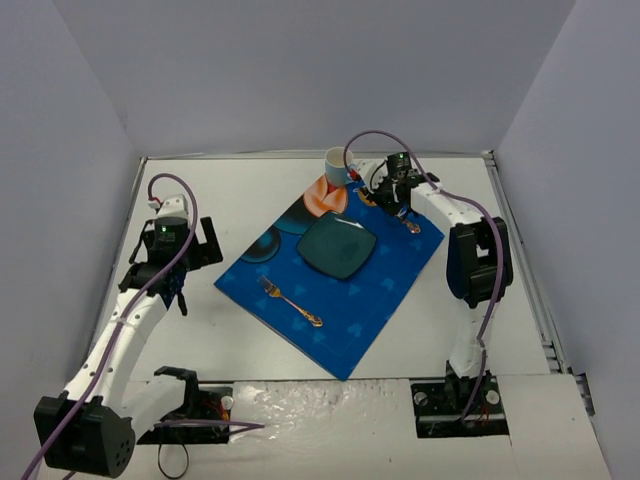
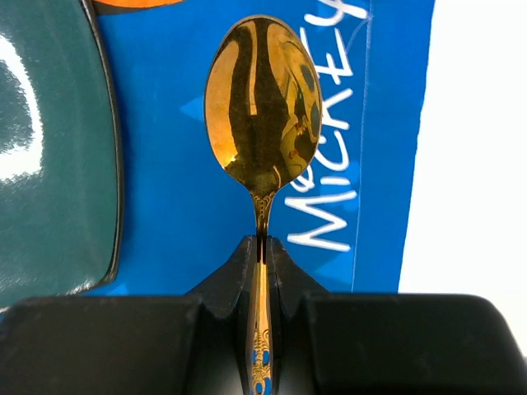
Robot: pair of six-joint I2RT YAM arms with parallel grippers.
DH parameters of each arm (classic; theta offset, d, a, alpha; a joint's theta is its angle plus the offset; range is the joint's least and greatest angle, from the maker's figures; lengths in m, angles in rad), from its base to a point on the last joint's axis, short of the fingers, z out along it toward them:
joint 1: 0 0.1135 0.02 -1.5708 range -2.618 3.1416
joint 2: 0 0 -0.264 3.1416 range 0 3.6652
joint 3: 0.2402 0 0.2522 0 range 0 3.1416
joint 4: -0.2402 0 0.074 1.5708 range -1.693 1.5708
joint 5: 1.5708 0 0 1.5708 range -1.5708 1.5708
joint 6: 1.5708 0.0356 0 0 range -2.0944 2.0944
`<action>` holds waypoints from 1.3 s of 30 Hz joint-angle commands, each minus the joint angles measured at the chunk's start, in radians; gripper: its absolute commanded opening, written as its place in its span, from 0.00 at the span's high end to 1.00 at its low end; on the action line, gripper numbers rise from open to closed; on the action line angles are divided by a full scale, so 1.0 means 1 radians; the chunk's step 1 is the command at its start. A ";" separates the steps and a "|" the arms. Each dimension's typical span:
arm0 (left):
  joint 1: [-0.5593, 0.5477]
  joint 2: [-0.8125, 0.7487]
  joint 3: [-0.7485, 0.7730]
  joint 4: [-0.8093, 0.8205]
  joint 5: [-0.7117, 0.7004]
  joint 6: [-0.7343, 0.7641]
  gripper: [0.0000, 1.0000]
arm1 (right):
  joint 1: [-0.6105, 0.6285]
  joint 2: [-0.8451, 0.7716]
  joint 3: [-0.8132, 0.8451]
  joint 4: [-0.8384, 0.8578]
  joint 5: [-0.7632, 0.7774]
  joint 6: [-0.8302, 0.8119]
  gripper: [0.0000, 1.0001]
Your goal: Set the dinner table for one person
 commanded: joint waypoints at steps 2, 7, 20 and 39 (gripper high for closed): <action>0.016 -0.003 0.021 0.023 -0.050 0.010 0.03 | -0.009 0.056 0.092 0.003 -0.020 -0.039 1.00; 0.016 0.003 0.018 0.023 -0.046 0.011 0.03 | -0.012 0.100 0.128 0.003 -0.024 -0.038 1.00; 0.016 0.019 0.018 0.027 -0.030 0.012 0.03 | -0.033 0.167 0.182 0.003 -0.025 -0.041 1.00; 0.017 0.036 0.020 0.030 -0.018 0.012 0.03 | -0.008 0.218 0.267 0.003 -0.011 -0.031 1.00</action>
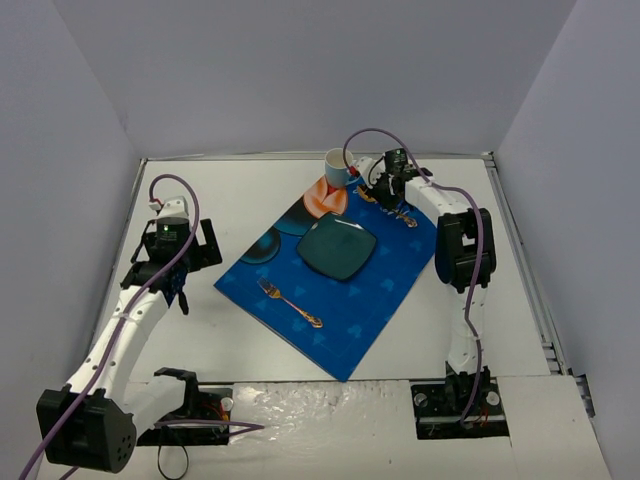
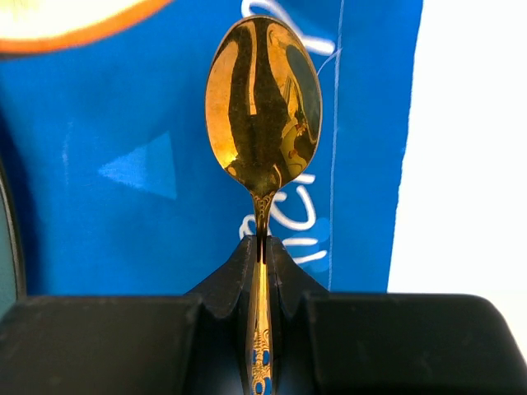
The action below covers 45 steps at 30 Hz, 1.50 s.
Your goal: Set the dinner table for one person
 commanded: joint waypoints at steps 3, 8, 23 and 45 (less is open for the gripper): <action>0.009 0.002 0.020 0.031 0.000 0.012 0.03 | 0.026 0.014 0.068 0.017 0.003 -0.004 1.00; 0.007 0.004 0.019 0.031 0.002 0.012 0.03 | 0.039 0.033 0.083 0.016 0.008 -0.004 1.00; 0.009 0.005 0.021 0.026 -0.003 0.017 0.03 | 0.043 0.051 0.080 0.016 0.011 0.019 0.90; 0.008 -0.122 0.204 -0.210 -0.014 0.017 0.03 | -0.005 -0.540 -0.125 0.041 0.207 0.400 0.00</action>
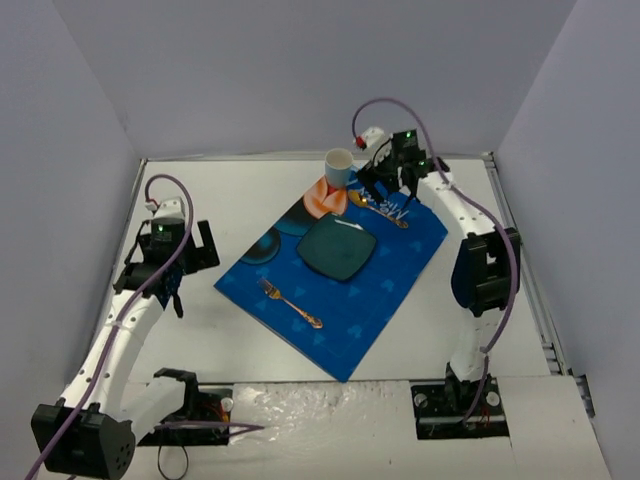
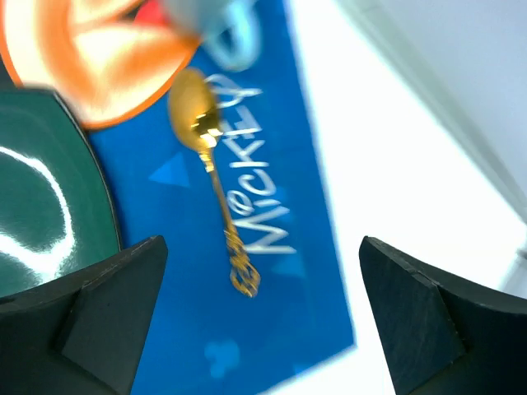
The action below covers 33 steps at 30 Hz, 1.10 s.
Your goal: Set the dinner table for one person
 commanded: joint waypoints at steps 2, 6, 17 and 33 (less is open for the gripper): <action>0.007 -0.102 0.193 -0.158 -0.055 0.047 0.03 | -0.038 -0.377 -0.157 0.084 0.206 0.235 0.00; 0.007 -0.133 0.282 -0.234 -0.105 0.068 0.03 | -0.039 -0.590 -0.319 0.110 0.347 0.329 0.00; -0.027 -0.165 0.399 -0.317 -0.149 0.092 0.03 | -0.043 -1.158 -0.624 0.134 0.561 0.462 0.00; -0.064 -0.126 0.465 -0.314 -0.227 0.156 0.03 | -0.043 -1.334 -0.684 0.139 0.768 0.535 0.00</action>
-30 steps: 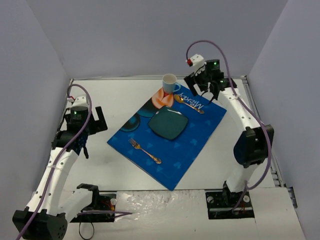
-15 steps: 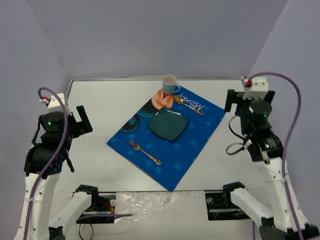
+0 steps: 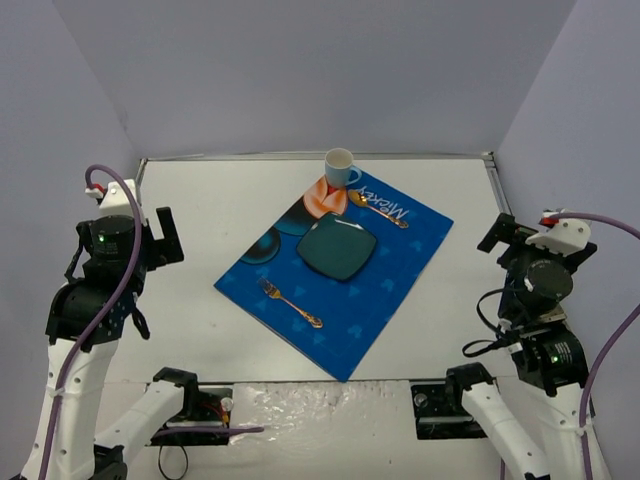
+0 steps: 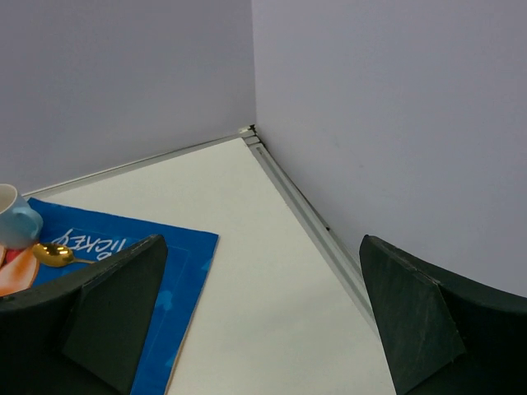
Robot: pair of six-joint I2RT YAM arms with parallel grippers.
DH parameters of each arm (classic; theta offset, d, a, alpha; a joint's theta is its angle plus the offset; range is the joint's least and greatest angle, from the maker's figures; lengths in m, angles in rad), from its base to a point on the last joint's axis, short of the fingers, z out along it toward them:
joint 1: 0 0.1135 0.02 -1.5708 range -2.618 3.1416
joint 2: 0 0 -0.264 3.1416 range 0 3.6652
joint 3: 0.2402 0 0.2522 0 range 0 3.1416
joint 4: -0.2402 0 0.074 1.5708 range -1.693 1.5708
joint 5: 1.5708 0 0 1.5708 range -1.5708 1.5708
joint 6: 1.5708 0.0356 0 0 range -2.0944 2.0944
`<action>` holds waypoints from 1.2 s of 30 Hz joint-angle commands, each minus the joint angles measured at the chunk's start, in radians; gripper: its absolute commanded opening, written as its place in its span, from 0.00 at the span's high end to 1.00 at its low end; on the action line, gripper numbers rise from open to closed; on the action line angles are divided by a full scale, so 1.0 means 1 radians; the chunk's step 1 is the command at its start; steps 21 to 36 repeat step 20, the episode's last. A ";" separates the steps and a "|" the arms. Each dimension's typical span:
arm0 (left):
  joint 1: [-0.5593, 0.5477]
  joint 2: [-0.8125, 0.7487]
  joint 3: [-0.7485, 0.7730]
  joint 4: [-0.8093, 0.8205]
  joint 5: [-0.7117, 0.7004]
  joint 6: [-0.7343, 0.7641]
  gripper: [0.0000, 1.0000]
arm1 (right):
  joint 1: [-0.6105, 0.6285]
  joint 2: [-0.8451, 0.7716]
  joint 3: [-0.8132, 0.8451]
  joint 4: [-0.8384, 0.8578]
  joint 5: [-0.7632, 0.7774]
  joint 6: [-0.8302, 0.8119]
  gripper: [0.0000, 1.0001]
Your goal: Set the dinner table for one person
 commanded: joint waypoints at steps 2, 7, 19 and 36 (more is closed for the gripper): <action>-0.009 0.020 0.056 0.035 -0.041 0.027 0.03 | 0.001 0.057 0.051 0.091 0.071 0.007 0.00; -0.008 0.010 0.041 0.042 -0.043 0.020 0.03 | 0.001 0.065 0.062 0.112 0.050 -0.025 0.00; -0.007 -0.033 -0.010 0.078 -0.038 -0.008 0.03 | 0.001 0.097 0.098 0.137 0.004 -0.056 0.00; -0.006 -0.034 -0.013 0.081 -0.038 -0.010 0.03 | 0.001 0.099 0.098 0.138 0.002 -0.058 0.00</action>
